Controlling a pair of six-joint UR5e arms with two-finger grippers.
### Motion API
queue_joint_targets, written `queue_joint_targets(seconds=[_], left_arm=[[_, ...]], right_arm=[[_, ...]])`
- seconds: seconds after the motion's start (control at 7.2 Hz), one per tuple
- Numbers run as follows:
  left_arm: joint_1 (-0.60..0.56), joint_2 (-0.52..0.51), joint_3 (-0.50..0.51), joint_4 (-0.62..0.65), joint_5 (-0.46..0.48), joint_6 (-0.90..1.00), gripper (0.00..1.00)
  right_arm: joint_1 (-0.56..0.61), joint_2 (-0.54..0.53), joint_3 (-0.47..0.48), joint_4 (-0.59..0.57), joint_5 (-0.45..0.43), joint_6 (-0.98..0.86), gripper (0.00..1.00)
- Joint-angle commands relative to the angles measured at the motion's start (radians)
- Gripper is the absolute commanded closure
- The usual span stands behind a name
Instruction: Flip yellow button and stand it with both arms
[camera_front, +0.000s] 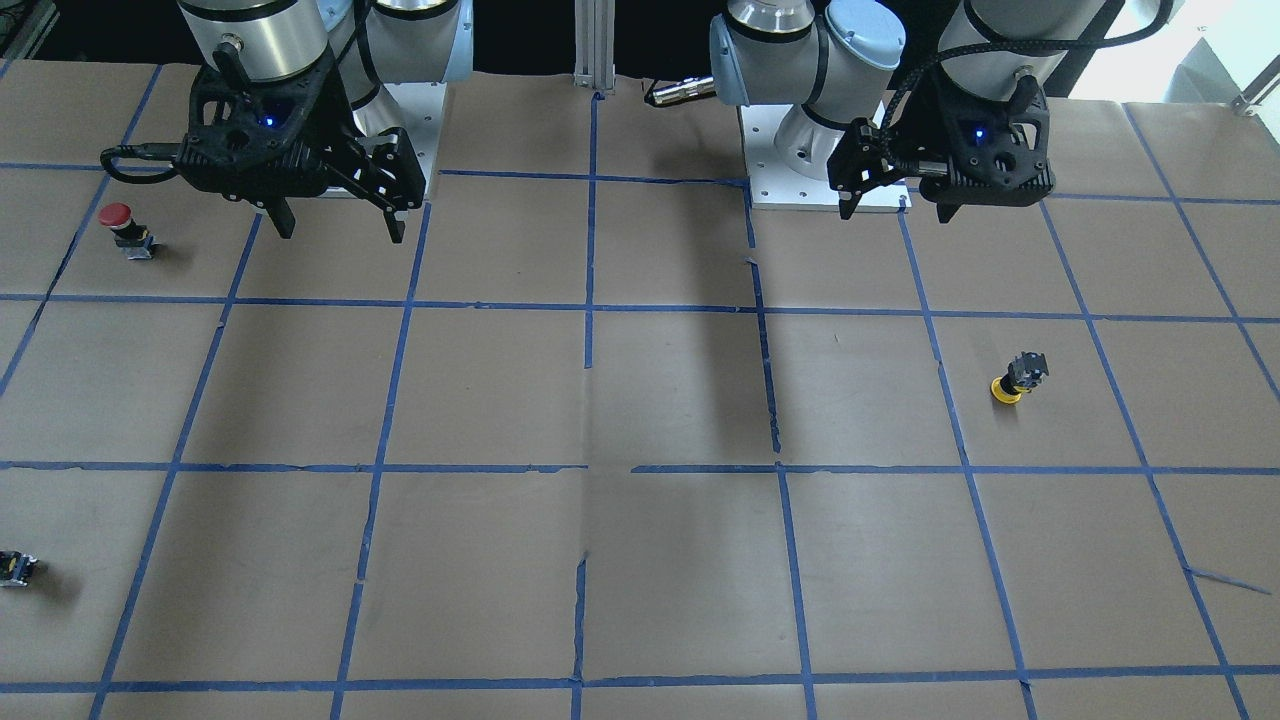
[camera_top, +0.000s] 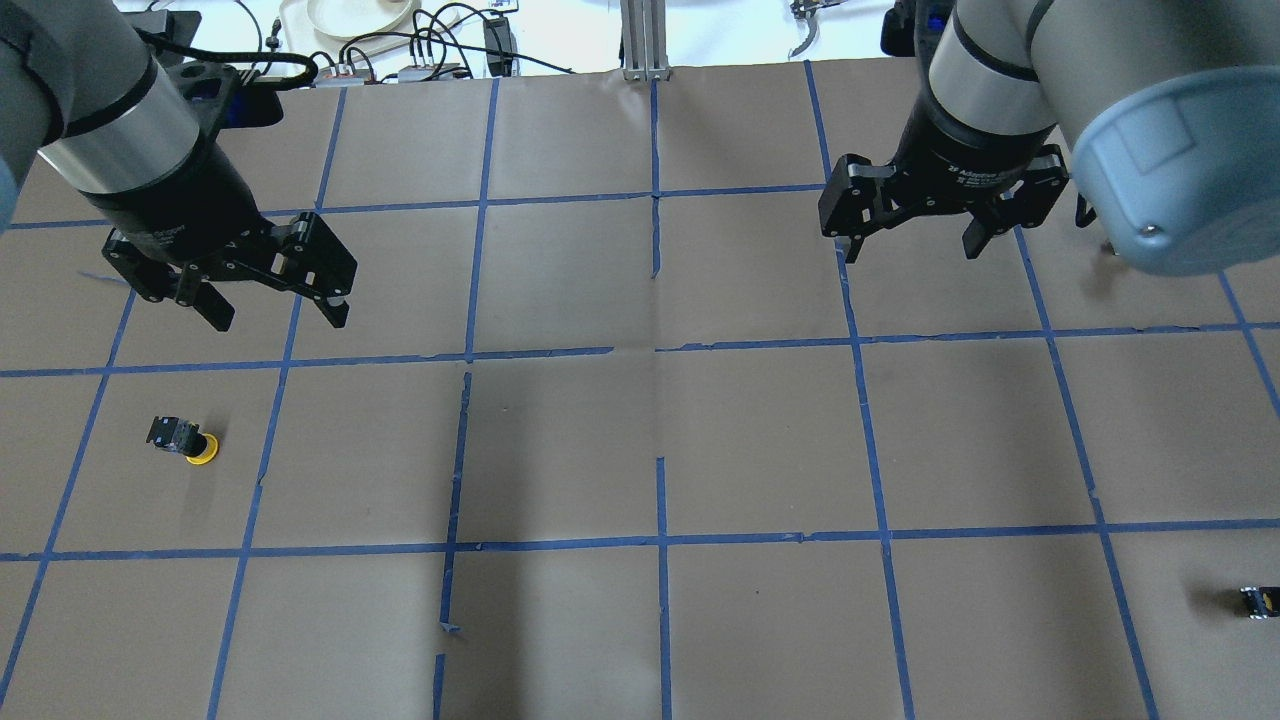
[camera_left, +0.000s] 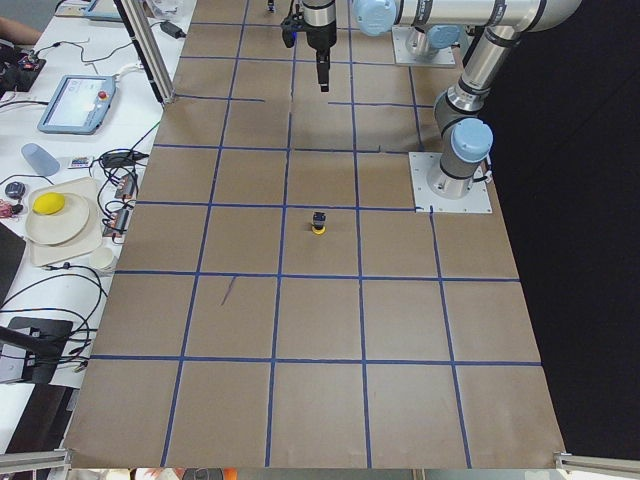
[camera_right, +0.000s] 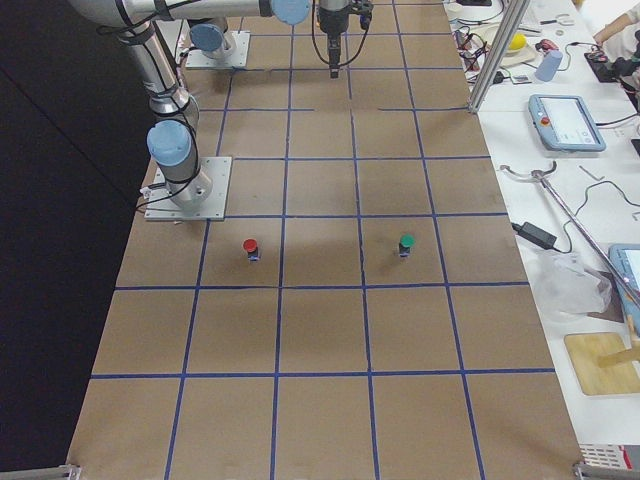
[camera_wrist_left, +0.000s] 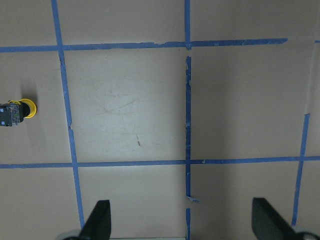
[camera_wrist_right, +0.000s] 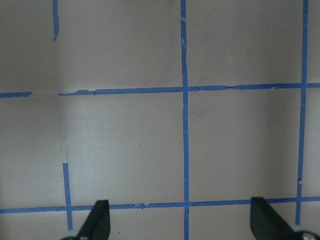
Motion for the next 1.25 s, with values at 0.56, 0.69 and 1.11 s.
queue_joint_targets(seconds=[0.56,0.69,1.11], left_arm=[[-0.003,0.0,-0.005,0.001,-0.01,-0.007,0.0],[-0.003,0.007,-0.015,0.001,-0.004,-0.007,0.0],[0.012,-0.017,-0.046,0.084,0.003,0.043,0.0]], right_arm=[[0.0,0.0,0.0,0.0,0.0,-0.001,0.0],[0.0,0.0,0.0,0.0,0.0,-0.001,0.0],[0.0,0.0,0.0,0.0,0.0,-0.001,0.0]])
